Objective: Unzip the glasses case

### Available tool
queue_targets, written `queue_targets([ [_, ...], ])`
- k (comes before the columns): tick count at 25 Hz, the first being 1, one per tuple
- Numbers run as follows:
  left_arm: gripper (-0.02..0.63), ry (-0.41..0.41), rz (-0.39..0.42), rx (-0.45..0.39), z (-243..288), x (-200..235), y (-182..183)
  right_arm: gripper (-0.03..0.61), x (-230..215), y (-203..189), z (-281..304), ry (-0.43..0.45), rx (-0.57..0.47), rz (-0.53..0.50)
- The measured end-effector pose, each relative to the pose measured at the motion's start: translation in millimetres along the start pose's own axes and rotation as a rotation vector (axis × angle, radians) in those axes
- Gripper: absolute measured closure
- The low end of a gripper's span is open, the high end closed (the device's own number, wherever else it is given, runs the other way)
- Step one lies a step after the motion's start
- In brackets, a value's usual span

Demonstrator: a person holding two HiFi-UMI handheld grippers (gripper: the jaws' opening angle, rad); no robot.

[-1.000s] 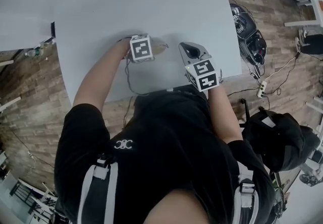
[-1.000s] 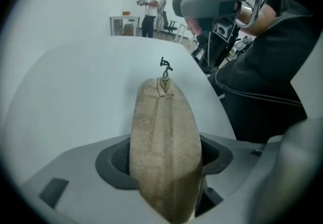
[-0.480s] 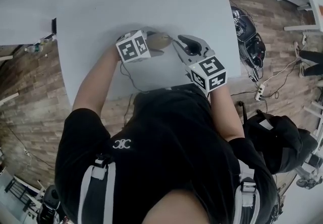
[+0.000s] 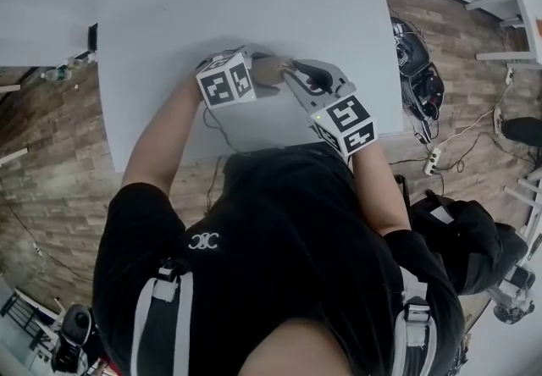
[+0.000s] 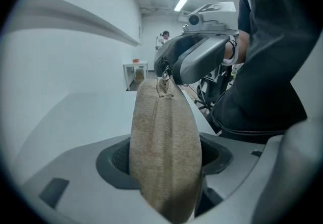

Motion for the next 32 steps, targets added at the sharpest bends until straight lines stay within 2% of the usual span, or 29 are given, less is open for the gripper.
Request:
queue_targets([
  [5, 0.307, 0.01, -0.009, 0.03, 1.2, 0.8, -1.9, 0.53, -1.6, 0.2, 0.6, 0.0, 0.01, -0.028],
  [9, 0.307, -0.004, -0.032, 0.001, -2.9, -3.7, 0.6, 0.555, 3.2, 6.0, -0.9, 0.02, -0.01, -0.031],
  [20, 0.318, 0.123, -0.104, -0.109, -17.7, 10.9, 9.0, 0.558, -5.4, 25.9, 0.8, -0.027, -0.068, -0.029],
  [28, 0.33, 0.133, -0.101, -0.107, -26.0, 9.6, 7.0, 0.557, -16.8, 23.3, 1.6, -0.104, -0.041, -0.035],
  [32, 0.33, 0.127, -0.122, -0.128, -30.3, 9.2, 4.1, 0.557, -28.9, 13.6, 0.1, -0.115, -0.015, 0.009],
])
Point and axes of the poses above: the fingertips, and each gripper's own axes: z forward along the fingers, x to its left, y out of its top, the point moved 3 cm from there along -z, backward along the fingers, and after that the axes turned 2 degrees about x, right-handed, at the moved point
